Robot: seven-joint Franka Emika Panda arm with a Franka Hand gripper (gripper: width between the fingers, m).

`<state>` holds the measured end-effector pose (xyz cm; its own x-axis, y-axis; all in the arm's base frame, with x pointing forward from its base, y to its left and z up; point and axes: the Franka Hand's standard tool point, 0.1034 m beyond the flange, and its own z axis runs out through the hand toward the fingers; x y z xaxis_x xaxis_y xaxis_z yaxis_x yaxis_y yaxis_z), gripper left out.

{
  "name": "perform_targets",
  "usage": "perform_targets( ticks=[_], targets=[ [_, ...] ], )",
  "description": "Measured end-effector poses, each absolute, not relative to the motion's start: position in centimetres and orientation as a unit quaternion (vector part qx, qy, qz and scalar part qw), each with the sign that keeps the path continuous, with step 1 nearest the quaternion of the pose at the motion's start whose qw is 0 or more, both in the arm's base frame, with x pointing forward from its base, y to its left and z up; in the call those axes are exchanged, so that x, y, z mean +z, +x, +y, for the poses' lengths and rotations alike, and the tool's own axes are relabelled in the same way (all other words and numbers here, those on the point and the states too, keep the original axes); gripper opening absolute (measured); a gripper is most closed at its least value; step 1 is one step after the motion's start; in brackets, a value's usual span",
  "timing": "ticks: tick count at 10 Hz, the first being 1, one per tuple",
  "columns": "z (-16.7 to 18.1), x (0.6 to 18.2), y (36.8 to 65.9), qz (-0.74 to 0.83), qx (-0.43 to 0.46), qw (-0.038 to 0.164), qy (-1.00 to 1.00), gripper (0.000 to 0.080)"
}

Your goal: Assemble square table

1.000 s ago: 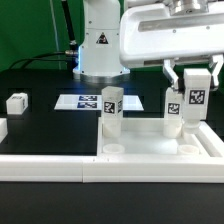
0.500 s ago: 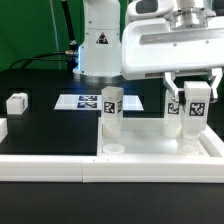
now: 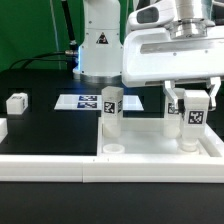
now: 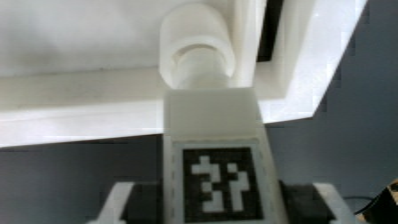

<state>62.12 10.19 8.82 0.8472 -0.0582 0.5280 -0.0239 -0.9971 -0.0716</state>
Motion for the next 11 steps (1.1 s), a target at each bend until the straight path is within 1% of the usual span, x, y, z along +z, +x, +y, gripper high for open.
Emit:
perform_targets(
  ticks=[3,5,11],
  targets=[
    [10.2,8.3,61.9,0.019,-0.273,0.03,-0.961,0.0292],
    [10.5,7.2,61.5,0.015,-0.27,0.029,-0.962,0.0292],
    [10.9,7.2,61.5,0.015,-0.282,0.029,-0.959,0.0292]
  ],
)
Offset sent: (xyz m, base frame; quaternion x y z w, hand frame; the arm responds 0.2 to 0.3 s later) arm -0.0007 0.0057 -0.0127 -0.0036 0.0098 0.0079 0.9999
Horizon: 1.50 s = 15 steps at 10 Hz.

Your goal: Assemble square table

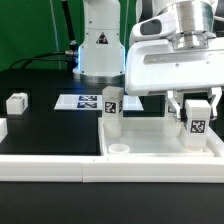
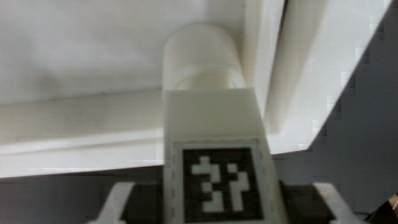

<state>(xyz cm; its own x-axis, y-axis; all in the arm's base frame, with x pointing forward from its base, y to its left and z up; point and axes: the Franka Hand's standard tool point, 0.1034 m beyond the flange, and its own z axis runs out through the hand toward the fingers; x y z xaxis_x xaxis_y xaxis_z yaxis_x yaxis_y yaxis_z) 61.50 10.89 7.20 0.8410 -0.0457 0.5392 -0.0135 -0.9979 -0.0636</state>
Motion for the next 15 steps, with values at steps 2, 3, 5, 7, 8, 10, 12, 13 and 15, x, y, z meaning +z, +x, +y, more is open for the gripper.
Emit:
perform_targets(
  ticks=[2,3,5,7,8,10,12,13,15],
  targets=[
    [10.9,7.2,61.5,0.011,-0.282,0.027,-0.959,0.0477],
    [10.9,7.2,61.5,0.009,-0.282,0.027,-0.959,0.0609],
    [10.9,7.2,61.5,0.006,-0.282,0.026,-0.959,0.0643],
    [10.9,7.2,61.5,0.003,-0.282,0.025,-0.959,0.0648],
    [10.9,7.2,61.5,0.002,-0.282,0.025,-0.959,0.0648],
    [10.9,7.2,61.5,0.001,-0.282,0.024,-0.959,0.0649],
    [12.0,7.9,61.1,0.065,-0.215,0.04,-0.974,0.0649],
    [12.5,8.8,61.5,0.083,-0.205,0.041,-0.974,0.0649],
    [12.6,8.1,61.5,0.091,-0.197,0.037,-0.975,0.0649]
  ],
)
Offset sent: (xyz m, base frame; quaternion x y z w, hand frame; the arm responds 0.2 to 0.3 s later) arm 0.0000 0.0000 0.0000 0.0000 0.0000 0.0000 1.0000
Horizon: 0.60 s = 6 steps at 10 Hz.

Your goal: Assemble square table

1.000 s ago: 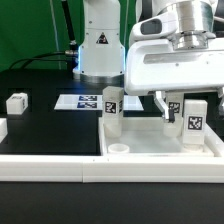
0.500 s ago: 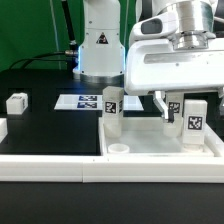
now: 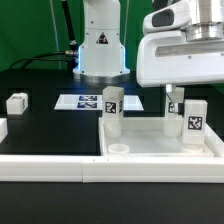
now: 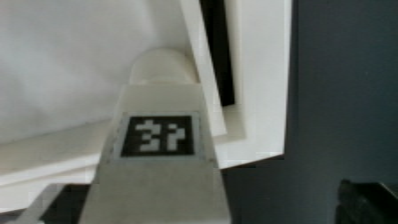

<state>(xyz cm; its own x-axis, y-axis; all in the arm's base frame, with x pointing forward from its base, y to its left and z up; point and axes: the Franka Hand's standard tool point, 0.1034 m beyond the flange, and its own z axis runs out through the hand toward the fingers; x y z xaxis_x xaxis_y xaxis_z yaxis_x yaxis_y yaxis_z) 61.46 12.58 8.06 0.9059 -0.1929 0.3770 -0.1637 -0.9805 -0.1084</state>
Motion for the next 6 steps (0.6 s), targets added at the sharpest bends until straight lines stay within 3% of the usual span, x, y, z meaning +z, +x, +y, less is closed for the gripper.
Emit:
perform_targets(
  ticks=[4,6],
  targets=[
    [12.55,8.06,61.47,0.09,-0.197,0.037,-0.976,0.0649],
    [11.63,8.14,61.15,0.095,-0.149,0.033,-0.984,0.0649]
  ],
)
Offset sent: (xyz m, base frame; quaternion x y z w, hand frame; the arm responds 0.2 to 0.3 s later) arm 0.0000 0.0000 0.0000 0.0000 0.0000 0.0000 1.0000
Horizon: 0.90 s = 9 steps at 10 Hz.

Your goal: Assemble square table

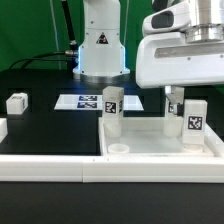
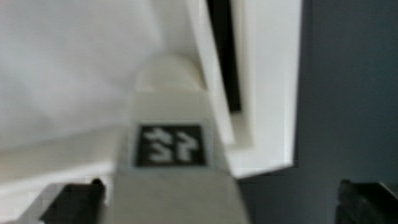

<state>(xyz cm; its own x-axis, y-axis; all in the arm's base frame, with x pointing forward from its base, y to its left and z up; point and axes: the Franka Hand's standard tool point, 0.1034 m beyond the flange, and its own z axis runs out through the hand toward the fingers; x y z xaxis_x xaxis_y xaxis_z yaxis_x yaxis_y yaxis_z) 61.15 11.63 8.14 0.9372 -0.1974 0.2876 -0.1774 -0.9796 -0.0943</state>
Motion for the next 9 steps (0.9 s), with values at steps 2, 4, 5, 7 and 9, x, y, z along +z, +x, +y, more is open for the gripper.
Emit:
perform_targets(
  ticks=[2,4,5,7,9],
  targets=[
    [11.36,8.34,61.49,0.104,-0.108,0.034,-0.988,0.0649],
    [10.94,8.29,62.1,0.111,-0.084,0.035,-0.99,0.0649],
    [11.08,7.98,62.02,0.111,-0.082,0.035,-0.99,0.0649],
    [10.63,7.86,62.21,0.114,-0.081,0.034,-0.99,0.0649],
    [10.64,7.79,62.14,0.114,-0.08,0.034,-0.99,0.0612]
  ],
)
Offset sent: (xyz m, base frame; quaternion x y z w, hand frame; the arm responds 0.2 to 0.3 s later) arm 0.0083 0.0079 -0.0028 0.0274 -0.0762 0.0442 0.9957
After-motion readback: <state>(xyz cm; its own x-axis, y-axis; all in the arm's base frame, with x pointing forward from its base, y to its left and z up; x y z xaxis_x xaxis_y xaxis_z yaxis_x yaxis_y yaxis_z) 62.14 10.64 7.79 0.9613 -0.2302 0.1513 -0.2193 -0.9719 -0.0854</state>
